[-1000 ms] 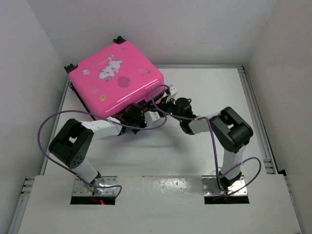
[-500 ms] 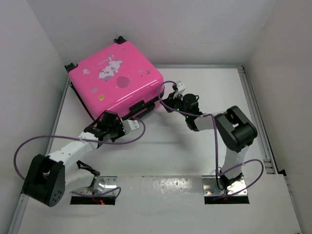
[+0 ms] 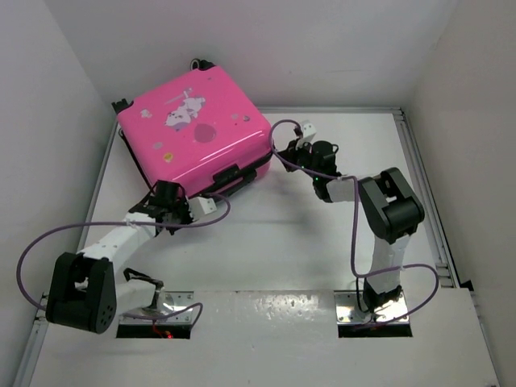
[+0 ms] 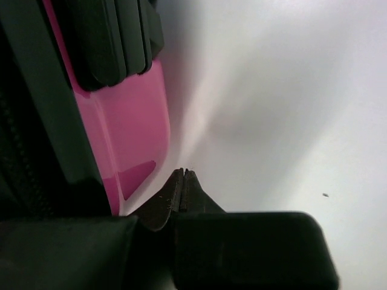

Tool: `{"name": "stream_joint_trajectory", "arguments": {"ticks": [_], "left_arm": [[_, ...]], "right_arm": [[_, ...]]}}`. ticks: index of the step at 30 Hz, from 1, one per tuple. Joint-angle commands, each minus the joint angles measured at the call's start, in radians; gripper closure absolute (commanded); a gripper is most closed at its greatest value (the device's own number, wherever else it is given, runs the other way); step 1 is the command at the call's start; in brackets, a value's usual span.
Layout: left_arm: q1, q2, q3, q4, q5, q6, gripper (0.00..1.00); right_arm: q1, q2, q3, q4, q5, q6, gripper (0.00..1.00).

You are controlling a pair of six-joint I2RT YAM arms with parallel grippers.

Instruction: Pack the luggage

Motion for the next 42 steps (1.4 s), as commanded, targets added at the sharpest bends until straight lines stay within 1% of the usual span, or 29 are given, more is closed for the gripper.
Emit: {"name": "stream_joint_trajectory", "arguments": {"ticks": [1,5,7,11,13,14,15,16,20,21,22,23,24,25,26,27,28,29,30,31,32,33,34,35,36,37,38,40,42], "left_arm": [[0.056,0.081,0.061,0.101,-0.079,-0.028,1.00],[0.096,0.206,0.147,0.121,-0.112,-0.096,1.00],[0.112,0.279,0.208,0.121,-0.125,-0.117,1.00],[0.151,0.371,0.305,0.130,-0.148,-0.151,1.00],[0.151,0.394,0.346,0.130,-0.159,-0.151,1.00],[0.161,0.395,0.356,0.130,-0.159,-0.151,1.00],[0.161,0.408,0.374,0.130,-0.159,-0.151,1.00],[0.161,0.408,0.374,0.130,-0.159,-0.160,1.00],[0.161,0.392,0.392,0.121,-0.080,-0.161,1.00],[0.170,0.347,0.392,0.099,0.012,-0.161,0.88],[0.170,0.315,0.392,0.099,0.075,-0.161,0.76],[0.170,0.280,0.392,0.087,0.138,-0.145,0.69],[0.170,0.238,0.379,0.087,0.199,-0.136,0.61],[0.170,0.196,0.379,0.087,0.298,-0.136,0.39],[0.147,0.121,0.379,0.087,0.327,-0.179,0.25],[0.098,0.093,0.398,0.087,0.339,-0.203,0.13],[0.077,0.071,0.420,0.087,0.353,-0.234,0.04],[0.046,0.040,0.476,0.087,0.362,-0.316,0.00],[0.032,0.030,0.509,0.087,0.374,-0.356,0.00],[0.021,0.029,0.544,0.087,0.375,-0.390,0.00],[0.009,0.029,0.579,0.040,0.375,-0.418,0.00],[-0.002,0.029,0.619,0.009,0.375,-0.456,0.00],[-0.023,0.040,0.685,-0.017,0.346,-0.472,0.00],[-0.032,0.040,0.707,-0.063,0.330,-0.484,0.00],[-0.033,0.051,0.721,-0.072,0.315,-0.527,0.00],[-0.033,0.060,0.731,-0.073,0.306,-0.545,0.00],[-0.033,0.060,0.731,-0.085,0.306,-0.561,0.00],[-0.019,0.074,0.713,-0.085,0.296,-0.617,0.00],[0.004,0.085,0.684,-0.085,0.312,-0.630,0.00]], "right_arm": [[-0.092,0.058,0.090,-0.043,0.146,-0.057,1.00],[-0.111,0.133,0.196,-0.052,0.154,-0.067,1.00],[-0.115,0.197,0.280,-0.055,0.154,-0.073,1.00],[-0.120,0.317,0.447,-0.057,0.146,-0.070,1.00],[-0.121,0.366,0.497,-0.060,0.142,-0.067,1.00],[-0.121,0.391,0.564,-0.059,0.140,-0.064,1.00],[-0.123,0.417,0.583,-0.056,0.129,-0.061,1.00],[-0.121,0.440,0.638,-0.055,0.125,-0.063,1.00],[-0.120,0.465,0.664,-0.040,0.111,-0.053,1.00],[-0.126,0.426,0.613,-0.014,0.111,-0.060,0.90],[-0.126,0.405,0.612,-0.002,0.112,-0.069,0.81],[-0.123,0.383,0.513,0.012,0.112,-0.067,0.71],[-0.126,0.291,0.474,0.041,0.112,-0.076,0.57],[-0.129,0.253,0.439,0.043,0.106,-0.080,0.52],[-0.132,0.174,0.317,0.037,0.106,-0.083,0.49],[-0.137,0.091,0.278,0.024,0.108,-0.083,0.43],[-0.141,0.052,0.241,0.012,0.096,-0.083,0.42],[-0.141,-0.088,0.139,-0.058,0.089,-0.081,0.40],[-0.144,-0.136,0.111,-0.092,0.082,-0.089,0.36],[-0.141,-0.223,0.062,-0.161,0.073,-0.092,0.33],[-0.144,-0.261,0.029,-0.202,0.068,-0.099,0.30],[-0.147,-0.298,0.020,-0.295,0.054,-0.110,0.27],[-0.143,-0.398,0.005,-0.394,0.050,-0.118,0.19],[-0.146,-0.430,-0.012,-0.432,0.039,-0.121,0.13],[-0.152,-0.457,-0.029,-0.475,0.045,-0.130,0.10],[-0.146,-0.536,-0.038,-0.562,0.059,-0.133,0.06],[-0.149,-0.560,-0.049,-0.595,0.057,-0.142,0.01],[-0.147,-0.637,-0.061,-0.704,0.082,-0.146,0.01],[-0.143,-0.686,-0.081,-0.747,0.115,-0.165,0.01]]}}
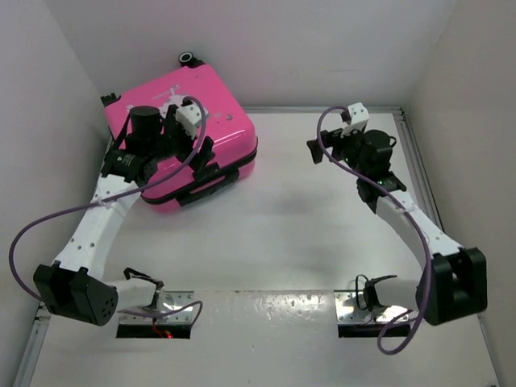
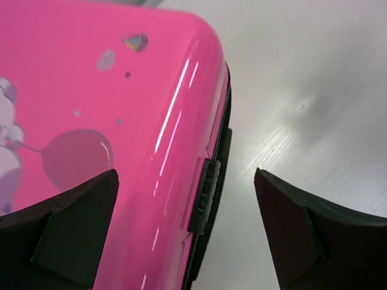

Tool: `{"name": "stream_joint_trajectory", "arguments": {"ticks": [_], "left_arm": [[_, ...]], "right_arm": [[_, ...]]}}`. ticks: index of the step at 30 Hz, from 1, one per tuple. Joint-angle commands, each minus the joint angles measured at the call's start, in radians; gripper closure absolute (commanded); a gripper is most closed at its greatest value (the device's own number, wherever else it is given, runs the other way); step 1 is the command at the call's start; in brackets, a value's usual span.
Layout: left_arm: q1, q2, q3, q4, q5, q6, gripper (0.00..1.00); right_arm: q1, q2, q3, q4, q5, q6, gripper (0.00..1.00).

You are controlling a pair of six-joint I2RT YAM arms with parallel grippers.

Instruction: Pack the luggage

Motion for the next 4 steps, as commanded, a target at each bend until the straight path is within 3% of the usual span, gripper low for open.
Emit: {"name": "stream_joint_trajectory", "arguments": {"ticks": [1,4], "left_arm": [[0.038,0.026,-0.062,0.001,0.006,-0.100,0.00],[0.062,0.026,-0.091,0.024,0.016,-0.123,0.00]], "right_arm": [[0.005,-0.052,-0.044,-0.207,0.072,-0.034,0.01],[0.020,-0.102,-0.038,-0.244,0.117,-0.040,0.01]]}}
